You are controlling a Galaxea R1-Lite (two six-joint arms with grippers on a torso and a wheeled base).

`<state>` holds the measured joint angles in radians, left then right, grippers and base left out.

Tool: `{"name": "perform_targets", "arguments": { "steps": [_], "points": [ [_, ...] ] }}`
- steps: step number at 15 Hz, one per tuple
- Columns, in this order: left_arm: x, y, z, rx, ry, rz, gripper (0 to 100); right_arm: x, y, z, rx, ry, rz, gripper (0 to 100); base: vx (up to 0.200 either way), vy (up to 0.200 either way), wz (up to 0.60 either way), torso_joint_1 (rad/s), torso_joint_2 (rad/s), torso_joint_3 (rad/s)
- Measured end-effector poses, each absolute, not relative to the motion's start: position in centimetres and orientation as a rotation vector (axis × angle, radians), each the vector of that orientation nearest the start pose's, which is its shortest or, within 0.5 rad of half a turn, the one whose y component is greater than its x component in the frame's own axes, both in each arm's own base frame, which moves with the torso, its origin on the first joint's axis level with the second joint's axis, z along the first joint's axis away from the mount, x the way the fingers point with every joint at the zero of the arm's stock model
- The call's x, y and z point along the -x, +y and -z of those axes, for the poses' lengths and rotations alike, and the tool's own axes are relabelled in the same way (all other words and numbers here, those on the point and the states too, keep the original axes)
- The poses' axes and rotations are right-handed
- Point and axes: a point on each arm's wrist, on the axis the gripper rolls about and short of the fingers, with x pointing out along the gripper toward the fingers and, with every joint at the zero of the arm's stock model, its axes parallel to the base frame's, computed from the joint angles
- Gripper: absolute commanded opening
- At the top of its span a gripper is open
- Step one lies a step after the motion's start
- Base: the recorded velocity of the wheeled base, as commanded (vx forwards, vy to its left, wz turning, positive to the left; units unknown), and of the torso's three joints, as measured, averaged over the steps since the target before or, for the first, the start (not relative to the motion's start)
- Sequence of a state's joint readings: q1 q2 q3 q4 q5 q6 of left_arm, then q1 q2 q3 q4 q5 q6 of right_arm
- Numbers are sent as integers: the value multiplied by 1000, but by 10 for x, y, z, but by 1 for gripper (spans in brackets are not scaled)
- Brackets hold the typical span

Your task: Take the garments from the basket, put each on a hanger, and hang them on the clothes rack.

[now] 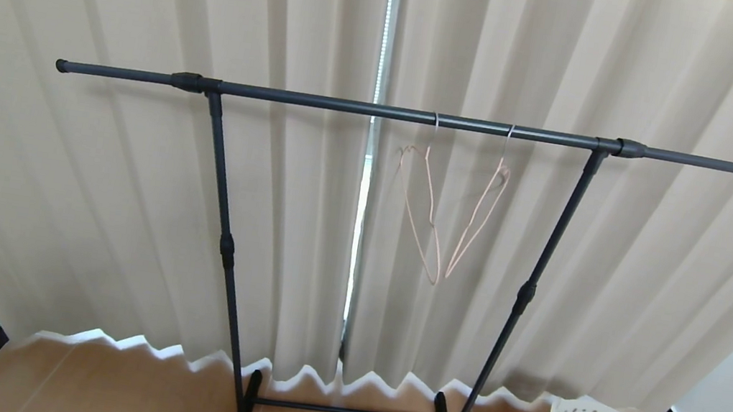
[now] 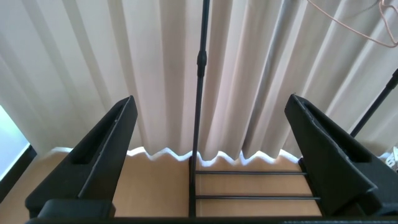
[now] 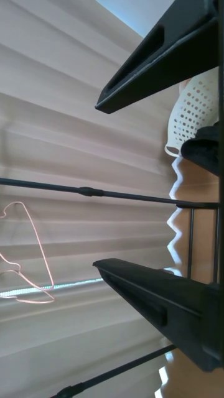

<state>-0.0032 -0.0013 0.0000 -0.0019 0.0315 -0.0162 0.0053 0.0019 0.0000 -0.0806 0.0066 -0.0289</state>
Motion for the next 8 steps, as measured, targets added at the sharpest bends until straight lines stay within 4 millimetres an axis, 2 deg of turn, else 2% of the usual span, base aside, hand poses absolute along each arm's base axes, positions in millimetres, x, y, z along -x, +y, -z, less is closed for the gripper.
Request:
{"name": "perform_targets", "arguments": {
  "steps": [8],
  "points": [
    [23,1,-76,18,-4,-30,100,23,0,-84,29,-80,-12,100,0,0,0,-165,388,223]
  ]
}}
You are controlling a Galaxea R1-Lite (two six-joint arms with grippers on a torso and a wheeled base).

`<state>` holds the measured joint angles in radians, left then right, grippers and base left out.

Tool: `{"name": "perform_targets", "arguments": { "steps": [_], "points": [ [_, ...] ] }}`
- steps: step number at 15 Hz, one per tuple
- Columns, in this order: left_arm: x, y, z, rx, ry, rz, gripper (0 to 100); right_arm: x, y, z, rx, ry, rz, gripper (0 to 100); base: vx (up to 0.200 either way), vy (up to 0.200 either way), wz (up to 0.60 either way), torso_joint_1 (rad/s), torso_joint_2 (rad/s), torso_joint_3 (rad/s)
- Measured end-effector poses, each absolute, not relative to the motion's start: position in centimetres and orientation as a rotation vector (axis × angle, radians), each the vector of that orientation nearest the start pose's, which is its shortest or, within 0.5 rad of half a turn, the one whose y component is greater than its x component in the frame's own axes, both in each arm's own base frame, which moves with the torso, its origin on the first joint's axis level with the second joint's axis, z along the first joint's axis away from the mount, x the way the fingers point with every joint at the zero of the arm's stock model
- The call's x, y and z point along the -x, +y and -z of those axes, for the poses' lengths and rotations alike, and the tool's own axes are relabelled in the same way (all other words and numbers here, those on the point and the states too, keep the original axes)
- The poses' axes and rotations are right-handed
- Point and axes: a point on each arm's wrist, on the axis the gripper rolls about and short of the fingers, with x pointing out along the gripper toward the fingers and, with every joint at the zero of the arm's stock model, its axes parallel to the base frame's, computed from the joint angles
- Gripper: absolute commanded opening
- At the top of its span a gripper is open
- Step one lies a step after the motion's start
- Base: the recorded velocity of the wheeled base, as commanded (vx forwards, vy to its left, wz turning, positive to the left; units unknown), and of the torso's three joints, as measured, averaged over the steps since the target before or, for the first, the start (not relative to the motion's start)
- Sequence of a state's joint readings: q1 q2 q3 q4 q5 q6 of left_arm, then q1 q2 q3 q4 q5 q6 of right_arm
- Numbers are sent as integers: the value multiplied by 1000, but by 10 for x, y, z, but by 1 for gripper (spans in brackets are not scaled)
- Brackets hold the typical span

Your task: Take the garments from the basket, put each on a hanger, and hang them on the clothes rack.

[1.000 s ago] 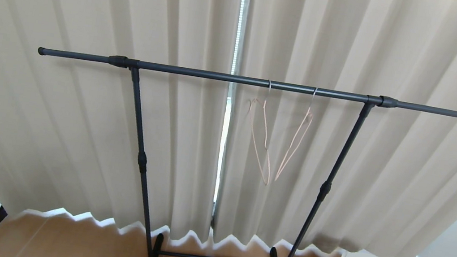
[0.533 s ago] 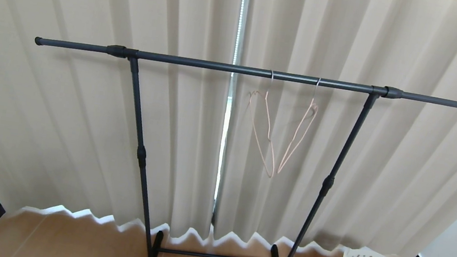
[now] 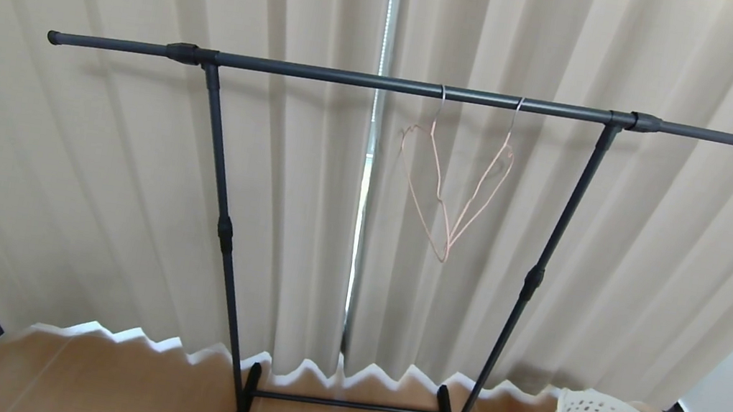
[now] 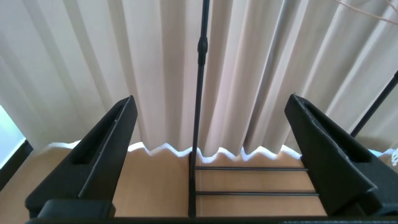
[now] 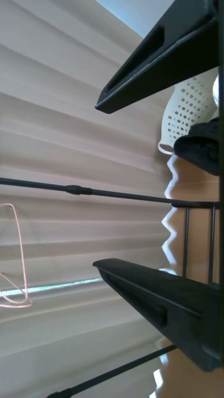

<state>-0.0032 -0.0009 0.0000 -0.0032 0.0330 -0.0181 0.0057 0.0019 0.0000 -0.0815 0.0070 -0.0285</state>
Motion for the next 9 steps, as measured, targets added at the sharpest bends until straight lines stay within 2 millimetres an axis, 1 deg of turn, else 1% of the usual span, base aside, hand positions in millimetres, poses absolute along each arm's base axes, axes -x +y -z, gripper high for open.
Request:
{"name": "perform_targets", "arguments": {
  "steps": [9],
  "points": [
    [23,1,-76,18,-5,-30,100,23,0,-84,29,-80,-11,100,0,0,0,-210,535,328]
  ]
}}
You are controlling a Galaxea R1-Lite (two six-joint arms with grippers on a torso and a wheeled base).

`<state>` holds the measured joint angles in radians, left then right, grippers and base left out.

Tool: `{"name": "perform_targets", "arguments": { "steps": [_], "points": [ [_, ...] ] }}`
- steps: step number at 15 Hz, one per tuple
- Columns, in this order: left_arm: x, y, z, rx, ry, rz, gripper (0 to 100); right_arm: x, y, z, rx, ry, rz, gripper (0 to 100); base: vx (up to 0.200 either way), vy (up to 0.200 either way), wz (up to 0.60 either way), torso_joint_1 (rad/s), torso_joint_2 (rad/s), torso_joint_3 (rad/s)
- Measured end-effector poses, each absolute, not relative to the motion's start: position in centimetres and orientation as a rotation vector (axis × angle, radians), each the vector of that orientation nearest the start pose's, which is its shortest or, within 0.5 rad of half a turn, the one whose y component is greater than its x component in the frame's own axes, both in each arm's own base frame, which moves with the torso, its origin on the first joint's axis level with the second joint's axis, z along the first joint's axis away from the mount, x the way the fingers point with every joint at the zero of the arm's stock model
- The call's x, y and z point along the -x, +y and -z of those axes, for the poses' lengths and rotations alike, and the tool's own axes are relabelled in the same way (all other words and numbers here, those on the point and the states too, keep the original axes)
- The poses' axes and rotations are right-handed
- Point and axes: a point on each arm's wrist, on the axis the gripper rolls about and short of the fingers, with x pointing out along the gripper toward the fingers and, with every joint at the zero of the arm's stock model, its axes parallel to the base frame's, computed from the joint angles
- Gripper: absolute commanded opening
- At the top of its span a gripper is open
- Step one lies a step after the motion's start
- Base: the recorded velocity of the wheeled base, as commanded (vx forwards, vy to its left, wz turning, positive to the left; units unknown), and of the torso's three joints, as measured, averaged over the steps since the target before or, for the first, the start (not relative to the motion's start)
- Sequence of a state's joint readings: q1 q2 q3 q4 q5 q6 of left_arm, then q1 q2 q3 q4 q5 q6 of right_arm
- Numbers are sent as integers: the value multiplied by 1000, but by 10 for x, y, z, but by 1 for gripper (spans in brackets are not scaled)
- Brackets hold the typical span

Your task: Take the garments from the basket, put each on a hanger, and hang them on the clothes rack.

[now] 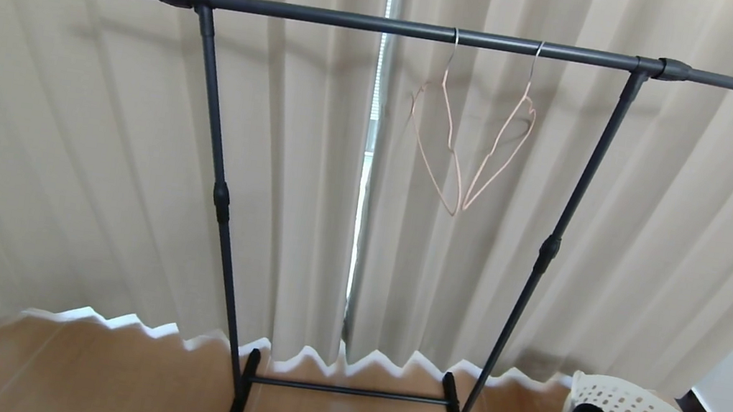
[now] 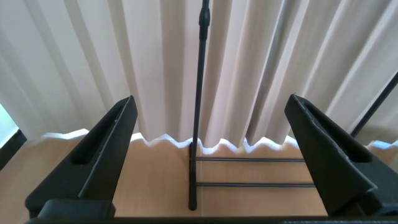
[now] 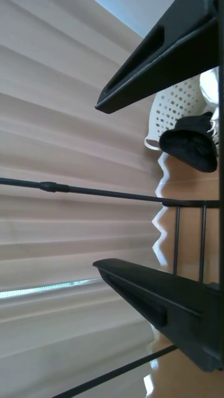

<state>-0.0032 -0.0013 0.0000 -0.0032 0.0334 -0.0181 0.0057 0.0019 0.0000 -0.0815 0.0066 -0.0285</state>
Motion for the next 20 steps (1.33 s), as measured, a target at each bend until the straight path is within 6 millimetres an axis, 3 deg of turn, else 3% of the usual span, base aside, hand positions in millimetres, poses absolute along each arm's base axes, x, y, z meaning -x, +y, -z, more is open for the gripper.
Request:
{"name": "perform_targets", "arguments": {
  "steps": [14,16,20],
  "points": [
    [23,1,-76,18,-3,-30,100,23,0,-85,22,-87,-9,100,0,0,0,-124,474,347],
    [23,1,-76,18,-3,-30,100,23,0,-85,21,-86,-8,100,0,0,0,-24,161,142],
    [23,1,-76,17,-4,-30,100,23,0,-85,25,-87,-10,100,0,0,-600,-4,34,32]
  ]
}}
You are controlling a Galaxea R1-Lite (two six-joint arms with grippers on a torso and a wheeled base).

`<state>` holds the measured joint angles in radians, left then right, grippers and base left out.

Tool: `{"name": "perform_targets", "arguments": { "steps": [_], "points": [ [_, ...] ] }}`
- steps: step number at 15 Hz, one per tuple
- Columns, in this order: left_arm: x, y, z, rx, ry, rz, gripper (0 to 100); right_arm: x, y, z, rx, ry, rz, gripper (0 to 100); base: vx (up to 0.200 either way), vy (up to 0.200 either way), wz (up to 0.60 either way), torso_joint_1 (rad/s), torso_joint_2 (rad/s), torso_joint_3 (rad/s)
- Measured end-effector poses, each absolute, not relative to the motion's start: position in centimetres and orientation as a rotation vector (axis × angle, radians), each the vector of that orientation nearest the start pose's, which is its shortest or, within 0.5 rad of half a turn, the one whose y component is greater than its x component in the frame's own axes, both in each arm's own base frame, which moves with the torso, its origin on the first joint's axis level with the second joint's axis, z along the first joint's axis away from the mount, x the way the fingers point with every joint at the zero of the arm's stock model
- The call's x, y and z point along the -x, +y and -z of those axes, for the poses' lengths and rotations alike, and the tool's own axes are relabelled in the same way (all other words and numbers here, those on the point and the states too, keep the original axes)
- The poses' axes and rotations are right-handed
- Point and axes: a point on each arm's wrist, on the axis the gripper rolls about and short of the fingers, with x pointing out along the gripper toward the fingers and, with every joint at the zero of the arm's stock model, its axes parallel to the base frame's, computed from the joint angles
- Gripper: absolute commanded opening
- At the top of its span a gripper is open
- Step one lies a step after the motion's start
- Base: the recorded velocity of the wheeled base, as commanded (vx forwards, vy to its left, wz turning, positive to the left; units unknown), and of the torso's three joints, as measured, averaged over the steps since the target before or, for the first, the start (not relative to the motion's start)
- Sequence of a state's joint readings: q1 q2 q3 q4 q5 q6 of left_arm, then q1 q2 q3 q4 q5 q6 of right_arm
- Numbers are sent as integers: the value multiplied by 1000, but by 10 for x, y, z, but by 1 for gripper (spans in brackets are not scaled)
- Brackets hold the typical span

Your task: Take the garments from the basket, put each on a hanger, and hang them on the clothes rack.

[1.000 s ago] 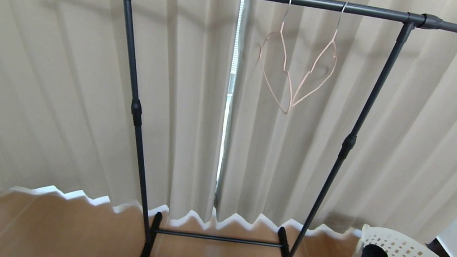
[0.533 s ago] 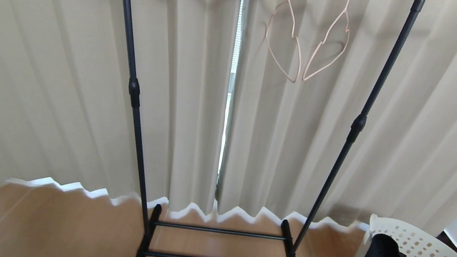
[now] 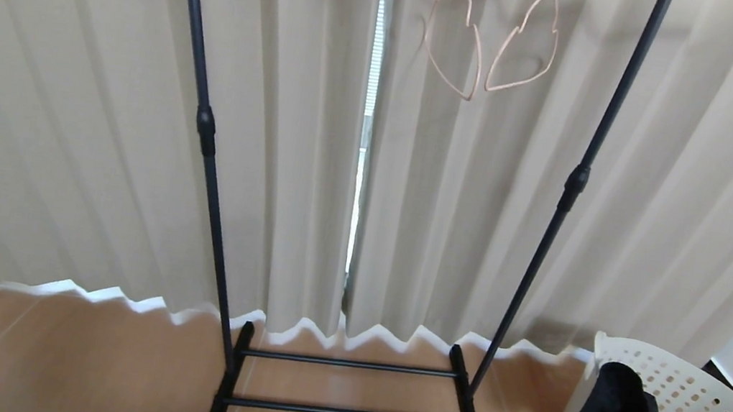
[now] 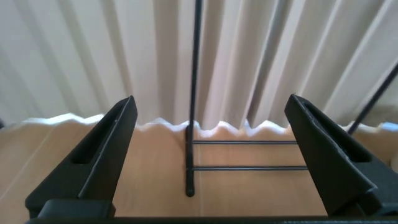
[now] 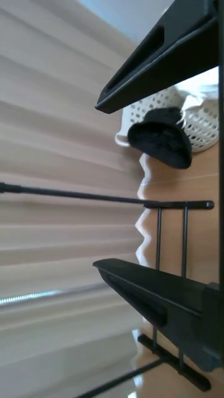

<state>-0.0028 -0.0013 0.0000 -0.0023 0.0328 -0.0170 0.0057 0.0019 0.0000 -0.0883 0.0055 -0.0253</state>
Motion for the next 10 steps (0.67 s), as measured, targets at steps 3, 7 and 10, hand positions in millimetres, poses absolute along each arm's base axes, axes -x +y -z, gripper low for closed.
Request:
{"name": "perform_targets", "arguments": {
  "steps": [3,7,10],
  "points": [
    [23,1,-76,17,-2,-29,100,23,0,-85,25,-87,-10,100,0,0,-400,2,5,5],
    [23,1,-76,16,-2,-28,100,23,0,-85,25,-87,-10,100,0,-150,0,1,3,3],
    [23,1,-76,16,-3,-29,100,23,0,-85,24,-86,-11,100,0,-200,0,2,6,6]
  ]
}}
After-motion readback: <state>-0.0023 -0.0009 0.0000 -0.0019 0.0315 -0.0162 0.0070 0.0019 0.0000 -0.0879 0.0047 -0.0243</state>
